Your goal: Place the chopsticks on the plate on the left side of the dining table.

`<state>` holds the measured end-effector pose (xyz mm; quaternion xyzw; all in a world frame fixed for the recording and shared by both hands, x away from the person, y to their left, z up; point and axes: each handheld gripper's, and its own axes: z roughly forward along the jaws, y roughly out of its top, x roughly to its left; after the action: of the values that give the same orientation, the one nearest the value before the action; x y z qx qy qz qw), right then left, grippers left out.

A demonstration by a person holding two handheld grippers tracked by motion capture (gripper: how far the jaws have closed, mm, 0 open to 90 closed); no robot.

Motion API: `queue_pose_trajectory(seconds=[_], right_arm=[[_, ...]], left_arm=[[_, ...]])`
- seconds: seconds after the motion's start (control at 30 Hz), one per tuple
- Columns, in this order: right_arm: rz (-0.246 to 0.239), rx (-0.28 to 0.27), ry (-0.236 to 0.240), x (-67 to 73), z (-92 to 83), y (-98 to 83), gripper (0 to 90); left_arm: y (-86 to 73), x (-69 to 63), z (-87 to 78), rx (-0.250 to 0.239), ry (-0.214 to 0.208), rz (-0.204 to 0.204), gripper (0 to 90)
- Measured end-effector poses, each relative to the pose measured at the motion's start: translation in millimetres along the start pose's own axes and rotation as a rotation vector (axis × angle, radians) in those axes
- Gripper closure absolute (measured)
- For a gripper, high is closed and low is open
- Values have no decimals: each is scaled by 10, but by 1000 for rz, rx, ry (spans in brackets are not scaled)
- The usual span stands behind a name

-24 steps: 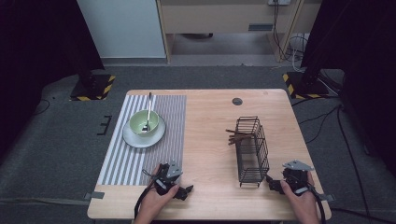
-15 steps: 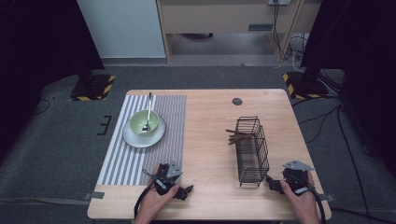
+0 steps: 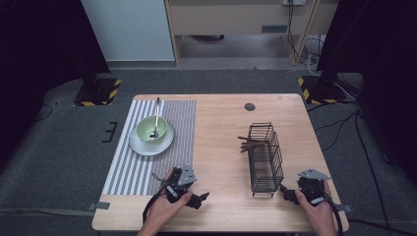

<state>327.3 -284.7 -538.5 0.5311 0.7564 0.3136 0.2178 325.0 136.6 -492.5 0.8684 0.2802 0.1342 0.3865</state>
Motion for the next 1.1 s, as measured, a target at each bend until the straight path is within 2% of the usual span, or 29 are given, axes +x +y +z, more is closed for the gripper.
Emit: queue_pose_trajectory(seconds=[0.17, 0.23, 0.33, 0.47, 0.53, 0.7, 0.9, 1.1], right_arm=[[0, 0, 0, 0, 0, 0, 4], [0, 0, 0, 0, 0, 0, 4], [0, 0, 0, 0, 0, 0, 4], [0, 0, 0, 0, 0, 0, 4], [0, 0, 0, 0, 0, 0, 4], [0, 0, 0, 0, 0, 0, 4], [0, 0, 0, 0, 0, 0, 4], [0, 0, 0, 0, 0, 0, 4]], left_arm=[[180, 40, -40, -23, -18, -19, 29], [262, 64, -46, -22, -13, -20, 31], [385, 120, -41, -20, -41, -41, 35], [525, 206, -20, -7, -47, -54, 40], [580, 257, -14, -18, -62, -68, 39], [715, 373, -51, -44, -61, -81, 42], [868, 478, -120, -72, -61, -76, 89], [984, 508, -176, -109, -76, -76, 188]])
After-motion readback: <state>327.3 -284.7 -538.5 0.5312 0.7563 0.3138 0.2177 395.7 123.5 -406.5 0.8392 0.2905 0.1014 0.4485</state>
